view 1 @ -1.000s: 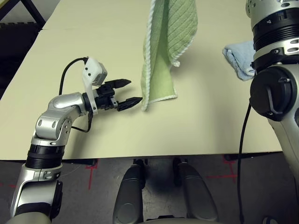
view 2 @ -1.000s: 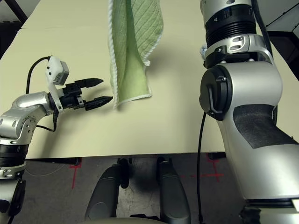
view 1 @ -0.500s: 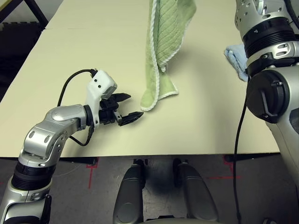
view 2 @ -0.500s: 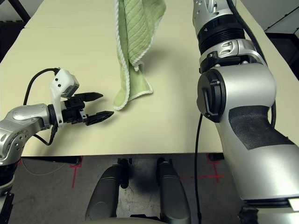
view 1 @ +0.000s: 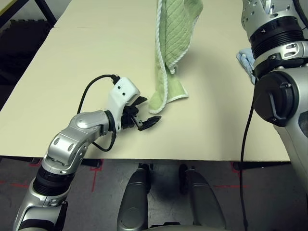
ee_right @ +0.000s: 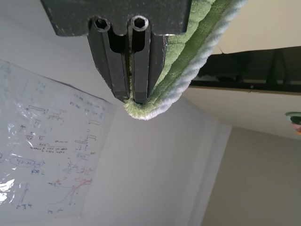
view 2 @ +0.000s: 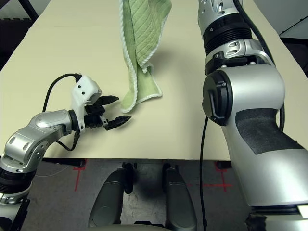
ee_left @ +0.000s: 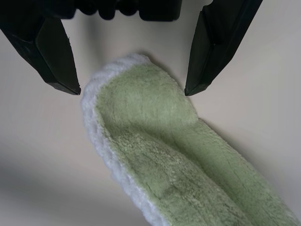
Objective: Fold the towel and set it aside.
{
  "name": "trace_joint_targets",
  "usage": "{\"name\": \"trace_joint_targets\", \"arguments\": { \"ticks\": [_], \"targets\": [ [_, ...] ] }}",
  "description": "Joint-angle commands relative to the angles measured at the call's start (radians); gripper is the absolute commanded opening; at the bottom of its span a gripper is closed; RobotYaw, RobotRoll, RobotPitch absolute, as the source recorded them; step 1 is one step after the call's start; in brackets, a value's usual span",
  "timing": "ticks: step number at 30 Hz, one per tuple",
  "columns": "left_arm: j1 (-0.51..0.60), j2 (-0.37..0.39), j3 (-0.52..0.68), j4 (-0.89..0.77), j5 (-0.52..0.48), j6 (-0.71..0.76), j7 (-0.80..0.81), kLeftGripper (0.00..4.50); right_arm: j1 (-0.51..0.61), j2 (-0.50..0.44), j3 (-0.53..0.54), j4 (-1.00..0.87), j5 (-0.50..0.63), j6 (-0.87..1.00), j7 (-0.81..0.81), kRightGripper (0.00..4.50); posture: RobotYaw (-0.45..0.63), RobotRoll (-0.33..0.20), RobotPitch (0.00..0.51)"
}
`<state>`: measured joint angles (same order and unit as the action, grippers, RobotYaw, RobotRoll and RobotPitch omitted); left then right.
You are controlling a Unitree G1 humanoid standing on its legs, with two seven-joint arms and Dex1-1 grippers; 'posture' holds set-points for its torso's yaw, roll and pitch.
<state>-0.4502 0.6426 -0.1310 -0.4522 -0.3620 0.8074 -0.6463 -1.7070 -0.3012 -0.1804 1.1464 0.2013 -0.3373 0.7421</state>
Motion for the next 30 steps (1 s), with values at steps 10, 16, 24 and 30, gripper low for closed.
{"name": "trace_joint_targets", "arguments": {
  "ticks": [10,16,24,30],
  "targets": [
    [-0.022,0.019,-0.052,0.054,0.072,-0.015,-0.033,4.5,-0.033,-0.004,-0.011,0.038,-0.017,-0.002,-0.031,0.03,0.1,0.0,0.283],
    [-0.052,0.034,-0.04,0.052,0.076,0.043,-0.021,4.5,-0.025,-0.008,-0.013,0.031,-0.016,-0.008,-0.036,0.03,0.09,0.0,0.28],
    [-0.008,0.024,-0.035,0.003,0.061,0.127,0.009,2.46,-0.029,-0.011,-0.014,0.033,-0.018,-0.012,-0.039,0.0,0.09,0.0,0.285],
    [0.015,0.044,-0.031,0.001,0.065,0.145,0.002,0.17,-0.029,-0.012,-0.013,0.032,-0.019,-0.012,-0.038,0.0,0.09,0.0,0.287]
  ]
}}
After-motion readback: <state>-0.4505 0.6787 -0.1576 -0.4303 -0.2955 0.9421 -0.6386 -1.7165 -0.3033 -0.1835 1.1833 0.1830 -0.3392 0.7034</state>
